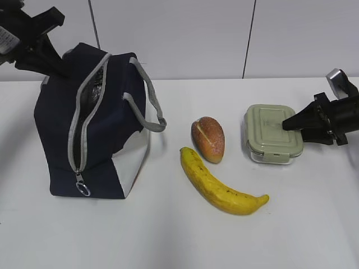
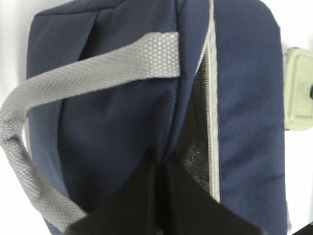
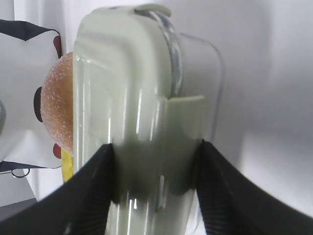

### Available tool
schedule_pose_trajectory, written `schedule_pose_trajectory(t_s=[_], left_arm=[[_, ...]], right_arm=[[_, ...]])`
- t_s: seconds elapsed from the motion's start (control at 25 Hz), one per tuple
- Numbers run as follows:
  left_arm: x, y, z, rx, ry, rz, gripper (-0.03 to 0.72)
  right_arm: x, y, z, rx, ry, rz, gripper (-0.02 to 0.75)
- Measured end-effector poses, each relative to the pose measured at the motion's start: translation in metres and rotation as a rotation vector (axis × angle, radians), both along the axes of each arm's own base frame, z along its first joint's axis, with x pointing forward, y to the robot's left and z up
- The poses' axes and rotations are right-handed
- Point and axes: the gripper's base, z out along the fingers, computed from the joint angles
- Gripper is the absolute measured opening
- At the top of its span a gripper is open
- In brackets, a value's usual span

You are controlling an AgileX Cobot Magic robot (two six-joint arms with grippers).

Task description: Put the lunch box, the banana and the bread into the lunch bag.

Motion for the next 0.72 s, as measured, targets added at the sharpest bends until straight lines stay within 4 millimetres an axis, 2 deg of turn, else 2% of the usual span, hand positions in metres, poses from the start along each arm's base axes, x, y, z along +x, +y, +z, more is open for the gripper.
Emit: schedule_pose_trajectory(t_s=[0.44,0.56,0.72], left_arm=[[0.000,-0.003,0.002,-0.038,0.001,0.005,-0.003],[0.000,-0.003,0.002,-0.044,0.001,0.006,-0.003],[0.000,-0.004,0.003,-0.062,0.002,0.008,-0.003]], right_arm=[[0.007,-0.002,0.006,-0.018,0.033,-0.041,0.360],[0.008,0.003,0.013,-0.027,0.039,-0.047,0.360],[0.009,0.016,0.036,-0.029,0.026,-0.046,0.358]])
